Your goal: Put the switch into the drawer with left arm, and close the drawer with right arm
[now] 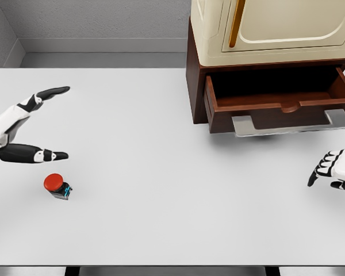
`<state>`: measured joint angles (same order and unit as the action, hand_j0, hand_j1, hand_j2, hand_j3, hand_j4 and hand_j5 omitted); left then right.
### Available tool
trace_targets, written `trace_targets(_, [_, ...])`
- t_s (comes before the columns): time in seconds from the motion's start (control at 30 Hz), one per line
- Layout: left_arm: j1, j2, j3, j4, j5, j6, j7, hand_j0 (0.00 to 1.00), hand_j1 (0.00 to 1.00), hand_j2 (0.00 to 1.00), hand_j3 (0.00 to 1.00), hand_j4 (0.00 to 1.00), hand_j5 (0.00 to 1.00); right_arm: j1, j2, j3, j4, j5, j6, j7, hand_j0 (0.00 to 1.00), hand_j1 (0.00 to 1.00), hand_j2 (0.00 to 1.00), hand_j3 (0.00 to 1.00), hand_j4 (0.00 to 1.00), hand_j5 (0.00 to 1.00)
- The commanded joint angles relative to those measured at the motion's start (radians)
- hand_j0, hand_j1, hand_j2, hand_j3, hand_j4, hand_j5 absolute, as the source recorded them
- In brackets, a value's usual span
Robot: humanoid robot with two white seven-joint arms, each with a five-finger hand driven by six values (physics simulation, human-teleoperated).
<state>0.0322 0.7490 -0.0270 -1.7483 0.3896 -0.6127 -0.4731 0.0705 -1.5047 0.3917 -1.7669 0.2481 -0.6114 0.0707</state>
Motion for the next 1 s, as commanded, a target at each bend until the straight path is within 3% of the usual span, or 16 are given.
trace_targets(0.0, [0.002,0.006,-0.001,0.004,0.037,0.002,-0.013,1.00,1.00,1.00,1.00,1.00,1.00,-0.001,-0.002,-0.001,0.000,-0.006,0.001,-0.002,0.60,0.60,0.60,0.60,0.60,0.60])
trace_targets(0.1, [0.037,0.006,-0.007,-0.008,0.061,0.002,-0.013,1.00,1.00,1.00,1.00,1.00,1.00,-0.011,0.000,-0.004,0.000,-0.006,0.001,0.003,0.66,0.66,0.66,0.66,0.66,0.66])
trace_targets(0.2, [0.051,0.021,-0.004,0.004,0.061,0.037,-0.068,1.00,1.00,1.00,1.00,1.00,1.00,-0.005,0.003,-0.007,0.000,-0.006,0.001,0.003,0.70,0.70,0.70,0.70,0.70,0.70])
trace_targets(0.33, [0.061,0.032,0.016,0.032,0.057,0.169,-0.090,1.00,1.00,1.00,1.00,1.00,1.00,-0.011,0.008,-0.007,0.000,-0.006,0.001,0.003,0.59,0.59,0.59,0.59,0.59,0.59])
trace_targets(0.53, [0.094,0.059,0.024,0.088,0.049,0.317,-0.090,1.00,1.00,1.00,1.00,1.00,1.00,-0.014,0.041,-0.008,0.000,-0.010,0.001,0.000,0.57,0.57,0.57,0.57,0.57,0.57])
trace_targets(0.6, [0.113,0.059,0.022,0.115,0.150,0.317,-0.090,1.00,1.00,1.00,1.00,1.00,1.00,-0.012,0.060,-0.008,0.000,-0.010,0.001,0.000,0.58,0.58,0.58,0.58,0.58,0.58])
trace_targets(0.67, [0.124,0.055,0.024,0.115,0.181,0.317,-0.091,1.00,1.00,1.00,1.00,1.00,1.00,-0.014,0.070,-0.008,0.000,-0.012,0.001,-0.002,0.58,0.58,0.58,0.58,0.58,0.58])
trace_targets(0.9, [0.133,0.052,0.042,0.090,0.249,0.304,-0.122,1.00,1.00,1.00,1.00,1.00,1.00,-0.035,0.066,-0.011,0.000,-0.012,0.001,0.004,0.59,0.59,0.59,0.59,0.59,0.59])
trace_targets(0.97, [0.176,0.047,0.042,0.087,0.247,0.257,-0.138,1.00,1.00,1.00,1.00,1.00,1.00,-0.035,0.069,-0.011,0.000,-0.012,0.001,0.006,0.59,0.59,0.59,0.59,0.59,0.59])
